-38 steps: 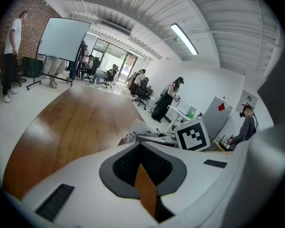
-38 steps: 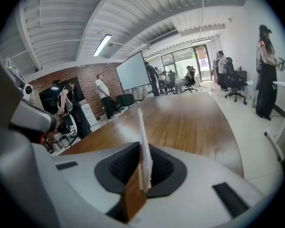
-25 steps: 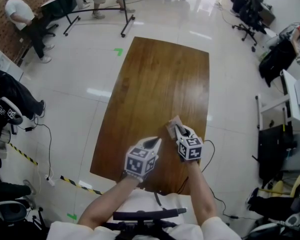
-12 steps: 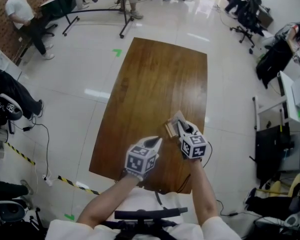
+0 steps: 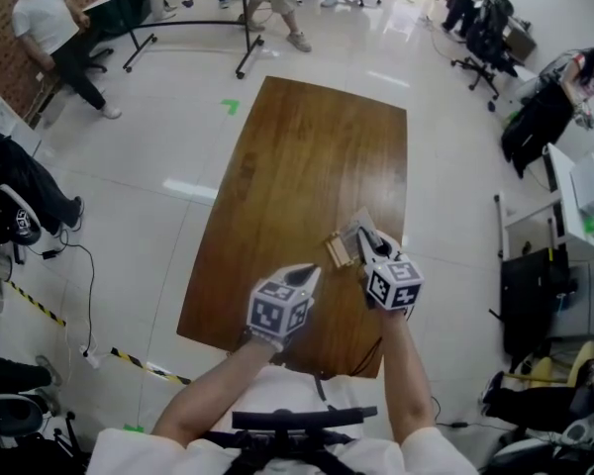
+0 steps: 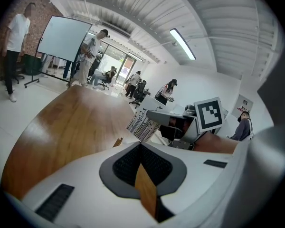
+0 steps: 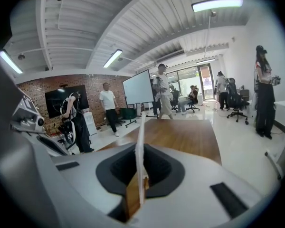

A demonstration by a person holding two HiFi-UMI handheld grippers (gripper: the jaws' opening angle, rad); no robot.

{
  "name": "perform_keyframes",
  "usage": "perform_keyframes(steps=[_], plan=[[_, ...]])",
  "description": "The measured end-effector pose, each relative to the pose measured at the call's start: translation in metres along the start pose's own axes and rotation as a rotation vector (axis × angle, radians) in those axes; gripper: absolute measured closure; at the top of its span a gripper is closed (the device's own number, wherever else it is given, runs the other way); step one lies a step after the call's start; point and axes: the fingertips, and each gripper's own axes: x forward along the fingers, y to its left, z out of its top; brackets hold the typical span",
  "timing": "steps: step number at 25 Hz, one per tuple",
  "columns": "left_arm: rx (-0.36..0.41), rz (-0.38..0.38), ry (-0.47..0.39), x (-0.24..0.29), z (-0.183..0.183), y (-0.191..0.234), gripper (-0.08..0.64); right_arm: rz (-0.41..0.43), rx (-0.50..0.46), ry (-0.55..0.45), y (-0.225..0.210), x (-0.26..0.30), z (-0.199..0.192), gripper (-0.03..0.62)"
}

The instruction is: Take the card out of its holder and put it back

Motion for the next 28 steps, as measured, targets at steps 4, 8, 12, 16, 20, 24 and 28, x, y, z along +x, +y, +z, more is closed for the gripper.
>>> perform_keyframes(steps=[4, 8, 12, 16, 20, 24, 28], plan=[[0.017, -0.006, -0.020, -0.010, 0.005, -0.004, 0.566, -0.005, 0.015, -0.052, 0.007, -0.021, 0.022, 0.572], [0.028, -0.023, -0.052, -0.026, 0.009, -0.007, 0.566, -0.022, 0.055, -0.098, 0.017, -0.042, 0.038, 0.572], [0.060, -0.028, -0.078, -0.043, 0.011, -0.010, 0.566, -0.047, 0.120, -0.156, 0.029, -0.070, 0.049, 0.572], [0.090, -0.032, -0.101, -0.059, 0.013, -0.011, 0.566, -0.062, 0.198, -0.219, 0.044, -0.098, 0.049, 0.572], [0.110, -0.050, -0.112, -0.075, 0.011, -0.012, 0.566, -0.098, 0.275, -0.274, 0.058, -0.126, 0.039, 0.572], [0.149, -0.060, -0.120, -0.085, 0.008, -0.019, 0.566, -0.125, 0.360, -0.303, 0.070, -0.146, 0.019, 0.572], [0.169, -0.065, -0.126, -0.091, 0.004, -0.024, 0.566, -0.147, 0.434, -0.319, 0.082, -0.160, -0.004, 0.572]])
